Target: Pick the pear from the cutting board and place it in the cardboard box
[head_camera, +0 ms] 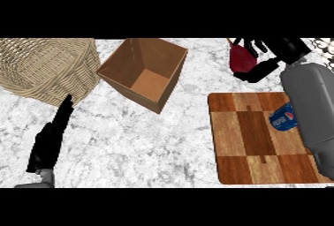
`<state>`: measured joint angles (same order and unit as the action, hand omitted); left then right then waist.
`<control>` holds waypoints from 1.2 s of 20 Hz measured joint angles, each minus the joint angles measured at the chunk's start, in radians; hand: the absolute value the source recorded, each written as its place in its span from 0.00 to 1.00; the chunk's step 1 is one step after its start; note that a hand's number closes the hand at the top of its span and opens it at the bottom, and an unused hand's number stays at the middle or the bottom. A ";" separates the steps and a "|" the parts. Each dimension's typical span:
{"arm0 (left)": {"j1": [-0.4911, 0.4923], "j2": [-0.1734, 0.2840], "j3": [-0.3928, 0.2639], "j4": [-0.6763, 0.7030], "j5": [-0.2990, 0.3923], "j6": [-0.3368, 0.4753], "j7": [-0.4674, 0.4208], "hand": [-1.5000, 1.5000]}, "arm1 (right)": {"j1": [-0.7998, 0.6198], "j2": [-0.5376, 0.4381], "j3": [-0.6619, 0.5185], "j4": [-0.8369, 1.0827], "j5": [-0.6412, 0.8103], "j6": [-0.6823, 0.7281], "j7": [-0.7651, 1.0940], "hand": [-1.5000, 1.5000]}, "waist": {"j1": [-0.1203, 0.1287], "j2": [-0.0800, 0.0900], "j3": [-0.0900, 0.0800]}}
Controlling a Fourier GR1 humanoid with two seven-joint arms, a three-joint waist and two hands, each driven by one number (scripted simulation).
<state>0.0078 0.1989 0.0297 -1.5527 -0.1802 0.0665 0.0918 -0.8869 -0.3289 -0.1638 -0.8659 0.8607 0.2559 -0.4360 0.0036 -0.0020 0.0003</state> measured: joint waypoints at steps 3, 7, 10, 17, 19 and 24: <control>0.011 0.007 0.010 -0.012 0.007 -0.007 0.003 0.50 | -0.017 0.032 -0.024 -0.067 -0.078 0.069 -0.003 1.00 | -0.004 -0.003 0.000; 0.012 0.000 0.010 -0.004 0.004 -0.009 -0.004 0.50 | -0.051 0.084 -0.031 -0.156 -0.150 0.145 0.056 1.00 | -0.005 -0.003 0.000; 0.000 -0.004 0.012 0.010 -0.001 -0.006 -0.008 0.50 | -0.083 0.138 -0.017 -0.212 -0.177 0.173 0.139 1.00 | -0.004 -0.002 -0.001; -0.009 -0.009 0.011 -0.006 -0.008 -0.015 0.010 0.50 | -0.193 0.247 0.029 -0.179 -0.162 0.128 0.294 1.00 | 0.007 0.002 -0.001; -0.022 -0.008 0.015 0.003 -0.005 -0.022 0.007 0.50 | -0.237 0.275 0.045 -0.132 -0.153 0.098 0.326 1.00 | 0.010 0.003 -0.001; -0.042 -0.016 0.002 0.007 -0.022 -0.020 0.018 0.50 | -0.334 0.305 0.079 0.039 -0.144 0.034 0.345 1.00 | 0.022 0.007 -0.001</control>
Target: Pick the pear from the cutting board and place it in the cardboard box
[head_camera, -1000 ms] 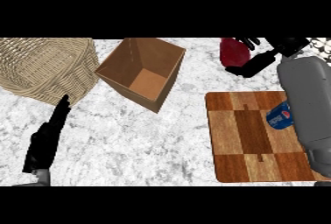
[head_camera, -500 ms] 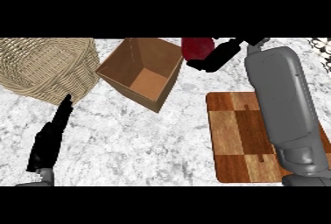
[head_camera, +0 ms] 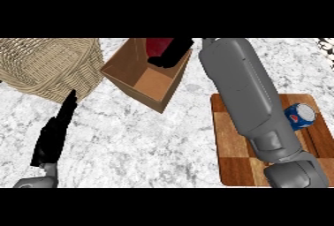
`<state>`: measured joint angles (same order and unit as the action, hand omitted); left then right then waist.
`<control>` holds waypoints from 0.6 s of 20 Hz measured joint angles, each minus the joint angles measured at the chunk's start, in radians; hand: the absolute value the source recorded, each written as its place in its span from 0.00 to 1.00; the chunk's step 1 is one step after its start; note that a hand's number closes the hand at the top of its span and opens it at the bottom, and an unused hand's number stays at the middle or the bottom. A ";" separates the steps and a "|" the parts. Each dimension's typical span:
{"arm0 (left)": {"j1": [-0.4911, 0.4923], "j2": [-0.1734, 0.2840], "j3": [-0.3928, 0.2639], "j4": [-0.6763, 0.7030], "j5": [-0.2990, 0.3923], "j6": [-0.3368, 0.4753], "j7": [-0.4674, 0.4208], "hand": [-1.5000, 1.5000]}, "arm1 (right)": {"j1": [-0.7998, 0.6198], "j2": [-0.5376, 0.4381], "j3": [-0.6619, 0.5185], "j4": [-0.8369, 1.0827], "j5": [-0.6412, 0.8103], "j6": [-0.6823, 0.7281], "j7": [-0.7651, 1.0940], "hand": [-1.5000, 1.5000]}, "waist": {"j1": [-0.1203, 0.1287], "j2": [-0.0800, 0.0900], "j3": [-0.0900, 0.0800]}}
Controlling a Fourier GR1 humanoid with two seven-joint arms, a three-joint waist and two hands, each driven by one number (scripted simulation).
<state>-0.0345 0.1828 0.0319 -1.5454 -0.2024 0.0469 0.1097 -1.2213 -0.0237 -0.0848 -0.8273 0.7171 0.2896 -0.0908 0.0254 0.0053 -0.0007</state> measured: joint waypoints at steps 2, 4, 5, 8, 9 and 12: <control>-0.001 -0.002 0.002 0.012 0.001 -0.003 -0.014 0.50 | -0.027 0.009 0.033 0.064 -0.013 -0.032 0.012 1.00 | 0.005 0.001 0.000; 0.000 0.001 0.006 0.009 0.006 -0.010 -0.010 0.50 | -0.044 0.015 0.074 0.124 -0.033 -0.069 0.021 1.00 | 0.011 0.001 0.000; -0.004 0.004 0.008 0.017 0.008 -0.014 -0.020 0.50 | -0.049 0.016 0.099 0.159 -0.041 -0.098 0.018 1.00 | 0.017 0.003 0.000; -0.022 0.009 0.012 0.034 0.011 -0.026 -0.027 0.50 | -0.068 0.020 0.169 0.248 -0.081 -0.158 0.031 1.00 | 0.025 0.005 -0.001; -0.021 0.011 0.007 0.019 0.011 -0.031 -0.017 0.50 | -0.073 0.021 0.185 0.278 -0.100 -0.175 0.039 0.00 | 0.034 0.006 -0.001; -0.027 0.008 0.004 0.010 0.011 -0.034 -0.007 0.50 | -0.085 0.022 0.216 0.357 -0.154 -0.212 0.048 0.00 | 0.044 0.008 -0.001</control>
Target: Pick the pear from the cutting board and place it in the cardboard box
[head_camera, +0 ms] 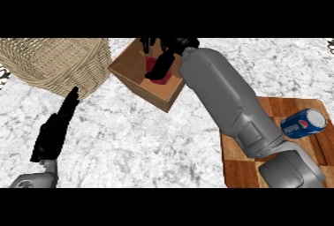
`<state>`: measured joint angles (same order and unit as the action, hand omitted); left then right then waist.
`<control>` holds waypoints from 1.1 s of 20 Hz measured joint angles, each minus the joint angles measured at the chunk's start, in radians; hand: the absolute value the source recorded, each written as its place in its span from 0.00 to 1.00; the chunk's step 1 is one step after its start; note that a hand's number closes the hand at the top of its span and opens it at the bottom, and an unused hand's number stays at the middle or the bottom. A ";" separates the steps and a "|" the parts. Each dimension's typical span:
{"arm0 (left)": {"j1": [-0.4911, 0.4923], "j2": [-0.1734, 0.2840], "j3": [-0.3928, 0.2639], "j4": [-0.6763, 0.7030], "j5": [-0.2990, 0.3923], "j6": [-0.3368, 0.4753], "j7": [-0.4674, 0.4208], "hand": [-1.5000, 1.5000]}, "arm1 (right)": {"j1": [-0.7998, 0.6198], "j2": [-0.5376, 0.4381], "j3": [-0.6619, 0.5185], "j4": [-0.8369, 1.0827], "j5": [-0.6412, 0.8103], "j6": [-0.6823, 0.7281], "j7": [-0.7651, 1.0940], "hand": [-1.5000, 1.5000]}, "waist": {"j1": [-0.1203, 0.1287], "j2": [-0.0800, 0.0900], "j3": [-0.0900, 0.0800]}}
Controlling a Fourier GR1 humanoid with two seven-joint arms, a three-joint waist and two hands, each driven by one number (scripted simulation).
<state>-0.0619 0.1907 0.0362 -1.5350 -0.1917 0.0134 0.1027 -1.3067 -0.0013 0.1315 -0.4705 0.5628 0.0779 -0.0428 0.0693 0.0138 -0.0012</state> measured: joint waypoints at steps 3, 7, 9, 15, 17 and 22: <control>-0.014 -0.007 -0.010 0.008 -0.003 -0.005 0.000 0.50 | 0.001 0.001 0.046 0.055 -0.055 -0.050 -0.013 0.00 | 0.012 0.004 0.000; -0.017 -0.011 -0.010 0.027 -0.006 -0.006 -0.019 0.50 | 0.007 0.001 0.069 0.086 -0.149 -0.095 -0.039 0.00 | 0.022 0.006 0.000; -0.031 -0.020 -0.019 0.034 -0.017 0.002 -0.013 0.50 | 0.008 0.001 0.049 0.085 -0.201 -0.135 -0.056 0.00 | 0.024 0.009 0.000; -0.016 -0.018 -0.012 0.030 -0.014 0.004 -0.021 0.50 | 0.002 0.001 -0.082 0.081 -0.361 -0.237 -0.105 0.00 | 0.011 0.007 0.001; -0.022 -0.015 -0.002 0.032 -0.008 0.004 -0.018 0.50 | -0.007 -0.004 -0.139 0.089 -0.410 -0.237 -0.129 0.00 | 0.005 0.008 0.001; 0.004 -0.021 -0.003 0.018 -0.014 0.013 -0.021 0.50 | -0.016 -0.072 -0.262 0.119 -0.508 -0.214 -0.176 0.00 | -0.009 0.008 0.001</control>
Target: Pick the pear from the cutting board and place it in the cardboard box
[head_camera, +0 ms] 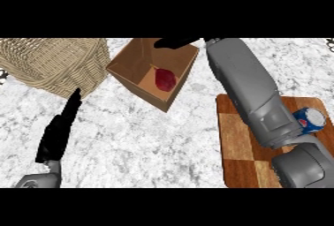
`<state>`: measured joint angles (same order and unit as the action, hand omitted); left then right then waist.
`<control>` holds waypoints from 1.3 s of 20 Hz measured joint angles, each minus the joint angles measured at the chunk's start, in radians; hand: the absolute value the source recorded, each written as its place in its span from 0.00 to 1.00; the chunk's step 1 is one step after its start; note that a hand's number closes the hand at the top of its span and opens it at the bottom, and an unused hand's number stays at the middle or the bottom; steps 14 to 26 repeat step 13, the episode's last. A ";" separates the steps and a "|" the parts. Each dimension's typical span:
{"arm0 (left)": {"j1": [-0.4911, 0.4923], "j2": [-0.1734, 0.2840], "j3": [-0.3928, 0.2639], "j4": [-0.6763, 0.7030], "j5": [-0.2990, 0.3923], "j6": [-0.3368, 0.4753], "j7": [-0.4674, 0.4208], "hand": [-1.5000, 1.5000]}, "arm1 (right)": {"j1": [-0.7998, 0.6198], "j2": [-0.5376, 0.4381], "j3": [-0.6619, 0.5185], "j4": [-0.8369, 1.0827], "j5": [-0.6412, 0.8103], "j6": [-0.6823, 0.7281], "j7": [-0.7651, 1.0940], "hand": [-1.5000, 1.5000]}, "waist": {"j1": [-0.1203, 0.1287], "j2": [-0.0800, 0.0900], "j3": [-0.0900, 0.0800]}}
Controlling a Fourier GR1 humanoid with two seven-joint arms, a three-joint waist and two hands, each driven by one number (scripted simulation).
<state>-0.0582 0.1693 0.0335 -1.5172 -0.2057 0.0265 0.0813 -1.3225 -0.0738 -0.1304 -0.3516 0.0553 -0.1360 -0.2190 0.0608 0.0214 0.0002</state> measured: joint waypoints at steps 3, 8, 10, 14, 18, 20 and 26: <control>0.006 0.001 0.001 -0.007 -0.002 0.001 -0.006 0.50 | 0.000 -0.072 -0.049 0.032 -0.027 0.002 -0.015 0.00 | -0.002 0.001 0.000; 0.021 -0.007 -0.004 -0.019 -0.007 0.007 -0.006 0.50 | 0.029 -0.214 -0.115 0.076 -0.067 0.078 -0.060 0.00 | -0.002 0.004 0.001; 0.017 -0.007 -0.004 -0.017 -0.006 0.005 -0.005 0.50 | 0.046 -0.272 -0.132 0.094 -0.077 0.132 -0.082 0.00 | -0.001 0.007 0.001; 0.014 -0.007 -0.006 -0.024 -0.011 0.006 0.000 0.50 | 0.067 -0.345 -0.145 0.119 -0.081 0.209 -0.113 0.00 | 0.002 0.008 0.002; 0.014 -0.007 -0.006 -0.024 -0.011 0.006 0.000 0.50 | 0.067 -0.345 -0.145 0.119 -0.081 0.209 -0.113 0.00 | 0.002 0.008 0.002; 0.014 -0.007 -0.006 -0.024 -0.011 0.006 0.000 0.50 | 0.067 -0.345 -0.145 0.119 -0.081 0.209 -0.113 0.00 | 0.002 0.008 0.002; 0.014 -0.007 -0.006 -0.024 -0.011 0.006 0.000 0.50 | 0.067 -0.345 -0.145 0.119 -0.081 0.209 -0.113 0.00 | 0.002 0.008 0.002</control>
